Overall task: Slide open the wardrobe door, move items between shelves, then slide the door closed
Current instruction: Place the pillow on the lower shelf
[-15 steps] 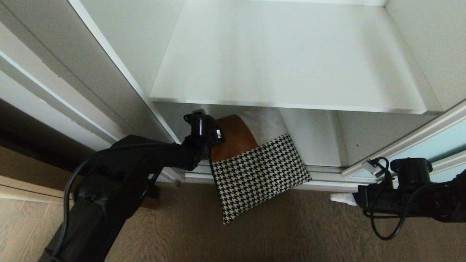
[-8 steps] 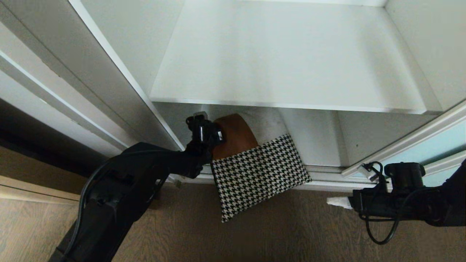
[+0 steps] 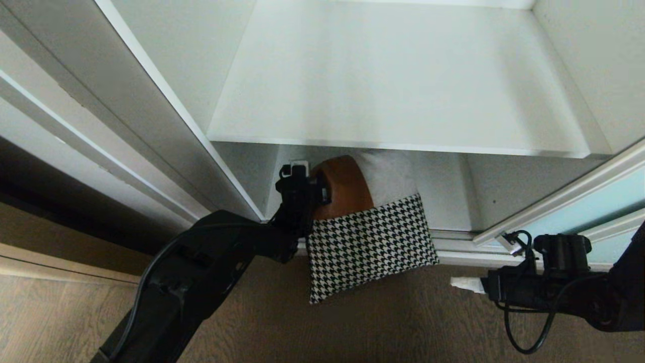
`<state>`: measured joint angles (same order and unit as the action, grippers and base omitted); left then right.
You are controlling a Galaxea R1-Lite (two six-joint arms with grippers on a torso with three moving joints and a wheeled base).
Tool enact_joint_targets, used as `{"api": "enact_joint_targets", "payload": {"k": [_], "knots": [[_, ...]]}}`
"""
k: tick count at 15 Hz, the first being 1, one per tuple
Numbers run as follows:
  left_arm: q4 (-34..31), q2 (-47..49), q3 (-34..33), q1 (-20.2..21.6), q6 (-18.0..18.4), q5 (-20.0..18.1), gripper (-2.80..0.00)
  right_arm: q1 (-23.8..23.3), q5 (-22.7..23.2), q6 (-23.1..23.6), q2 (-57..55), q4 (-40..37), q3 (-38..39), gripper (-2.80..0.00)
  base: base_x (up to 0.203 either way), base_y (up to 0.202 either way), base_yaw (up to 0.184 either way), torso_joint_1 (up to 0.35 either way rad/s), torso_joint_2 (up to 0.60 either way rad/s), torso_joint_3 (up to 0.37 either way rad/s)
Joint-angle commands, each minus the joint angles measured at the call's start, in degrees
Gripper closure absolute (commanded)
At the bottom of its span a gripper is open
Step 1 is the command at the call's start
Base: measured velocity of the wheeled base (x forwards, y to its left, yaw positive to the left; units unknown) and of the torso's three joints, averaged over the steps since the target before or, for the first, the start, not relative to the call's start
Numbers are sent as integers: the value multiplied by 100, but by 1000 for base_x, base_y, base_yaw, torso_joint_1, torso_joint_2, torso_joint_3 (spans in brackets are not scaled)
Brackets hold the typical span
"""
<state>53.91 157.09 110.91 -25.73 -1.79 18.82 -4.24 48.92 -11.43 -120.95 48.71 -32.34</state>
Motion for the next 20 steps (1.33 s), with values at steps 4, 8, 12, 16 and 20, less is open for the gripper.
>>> {"api": "enact_joint_targets", "payload": {"k": [4, 8, 12, 16, 20], "knots": [[8, 300, 10, -2, -62, -49, 0, 2, 30, -8, -122, 287, 104, 0, 0, 0, 0, 0, 0, 0], [334, 291, 10, -2, 6, 15, 0, 2, 30, -17, -158, 307, 86, 0, 0, 0, 0, 0, 0, 0], [563, 192, 10, -10, 177, 589, 0, 11, 30, -8, -157, 314, 87, 0, 0, 0, 0, 0, 0, 0], [609, 133, 10, -268, 174, 703, 0, 38, 30, 36, -157, 332, 114, 0, 0, 0, 0, 0, 0, 0], [378, 183, 10, -274, 144, 620, 0, 46, 30, 45, -201, 518, 184, 0, 0, 0, 0, 0, 0, 0]]}}
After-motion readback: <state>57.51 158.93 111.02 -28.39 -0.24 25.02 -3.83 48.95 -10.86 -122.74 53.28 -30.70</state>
